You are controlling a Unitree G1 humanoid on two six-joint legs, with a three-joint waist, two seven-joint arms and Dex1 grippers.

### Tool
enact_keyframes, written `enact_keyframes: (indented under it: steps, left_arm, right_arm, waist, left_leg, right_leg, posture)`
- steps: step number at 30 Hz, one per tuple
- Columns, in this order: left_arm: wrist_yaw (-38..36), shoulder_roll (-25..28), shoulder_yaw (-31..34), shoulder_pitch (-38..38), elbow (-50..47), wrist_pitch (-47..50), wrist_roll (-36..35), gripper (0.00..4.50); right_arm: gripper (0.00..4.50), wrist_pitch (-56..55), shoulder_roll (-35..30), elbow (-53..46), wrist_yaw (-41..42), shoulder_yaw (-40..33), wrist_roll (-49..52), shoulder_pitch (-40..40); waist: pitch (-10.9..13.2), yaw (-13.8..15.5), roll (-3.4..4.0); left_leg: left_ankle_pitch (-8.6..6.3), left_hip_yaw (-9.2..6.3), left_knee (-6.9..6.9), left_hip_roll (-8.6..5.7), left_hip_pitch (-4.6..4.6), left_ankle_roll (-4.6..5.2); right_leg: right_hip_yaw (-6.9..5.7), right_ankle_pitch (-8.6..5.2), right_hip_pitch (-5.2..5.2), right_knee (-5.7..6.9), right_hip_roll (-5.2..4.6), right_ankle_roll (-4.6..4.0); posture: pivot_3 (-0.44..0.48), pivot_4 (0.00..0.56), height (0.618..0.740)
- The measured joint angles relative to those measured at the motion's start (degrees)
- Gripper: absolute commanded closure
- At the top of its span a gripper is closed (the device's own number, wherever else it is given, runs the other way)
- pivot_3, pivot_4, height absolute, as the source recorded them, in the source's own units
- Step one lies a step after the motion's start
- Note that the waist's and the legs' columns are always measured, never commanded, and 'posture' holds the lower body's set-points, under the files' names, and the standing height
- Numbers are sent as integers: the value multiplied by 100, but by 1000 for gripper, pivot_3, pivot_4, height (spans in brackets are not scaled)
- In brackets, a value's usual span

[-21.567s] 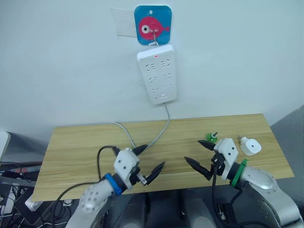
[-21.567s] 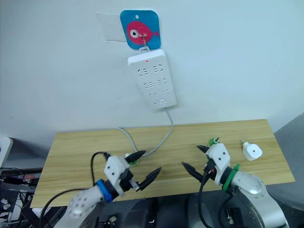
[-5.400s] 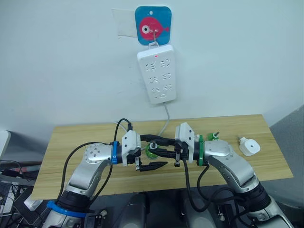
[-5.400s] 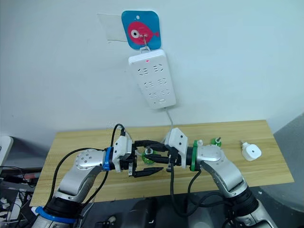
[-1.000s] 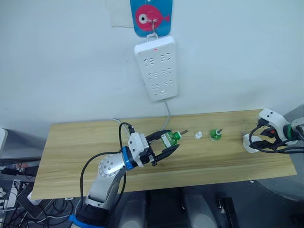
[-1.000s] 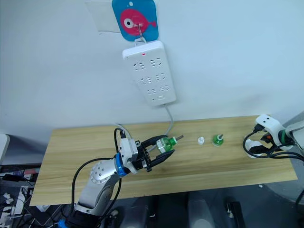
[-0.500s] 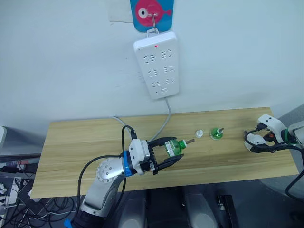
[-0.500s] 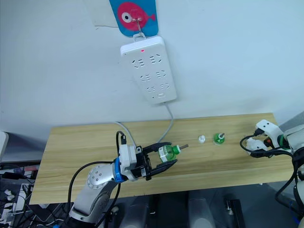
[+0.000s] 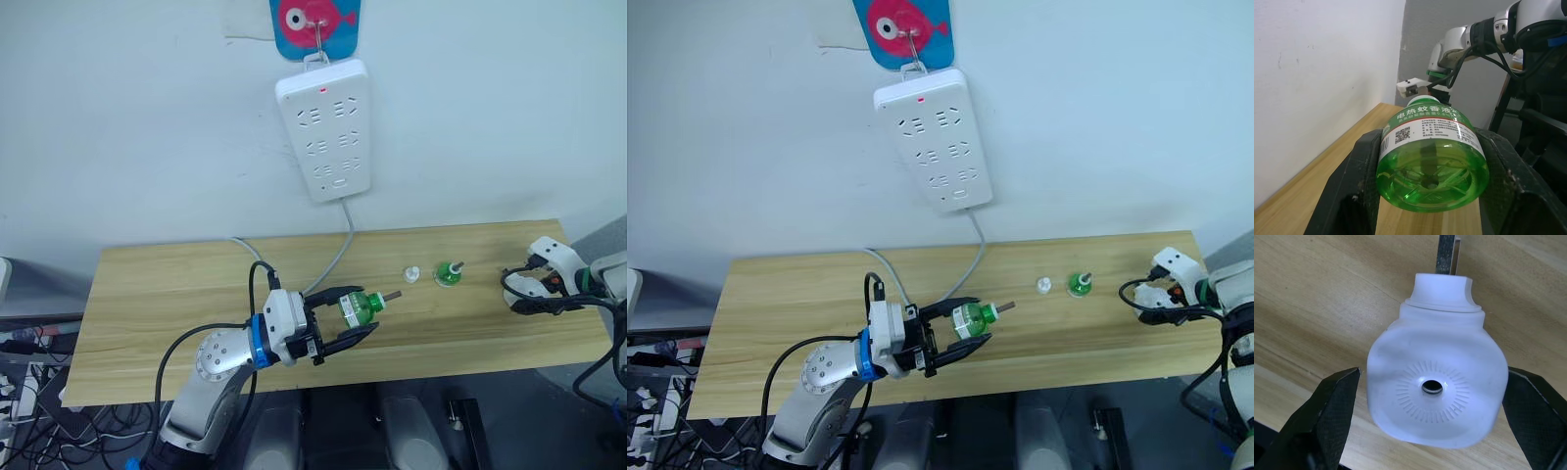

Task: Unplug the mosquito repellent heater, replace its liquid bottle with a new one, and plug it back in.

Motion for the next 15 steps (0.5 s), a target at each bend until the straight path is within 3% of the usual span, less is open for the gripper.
enact_keyframes:
  steps: [3,10,14,15]
  left_arm:
    - [37,2,13,-66,2,0,0,2243]
    - [29,26,17,-68,8,-16,0,2243]
    - [-48,109,33,-10,7,-35,-9,2243]
    - [-96,150,40,8,0,-60,-22,2243]
  right_arm:
    - [1519,-20,-31,70,1,-185,-50,-82]
    - [1529,41,17,101,204,-409,-67,-52]
    - [1529,875,-297,-179,1198,-447,159,-123]
    - [1529,1532,-562,-547,1762,-369,509,-105]
  waist:
    - [5,-2,-12]
    - [14,0,-19]
    - [16,2,-13]
    - [18,6,-4]
  left_leg:
    - [0,-1,1,1,3,0]
    - [1,-2,2,-1,1,-1]
    - [1,0,1,-2,-10,-1]
    - [1,-1,3,-2,-17,-2]
  right_leg:
    - [-3,0,7,-2,1,0]
    - [-3,2,3,-1,1,2]
    - [-1,2,-13,2,0,1]
    - [-3,2,-19,3,0,1]
  posture:
    - [-7,397,740]
    - [-22,376,740]
    - [-32,365,740]
    - [-31,363,740]
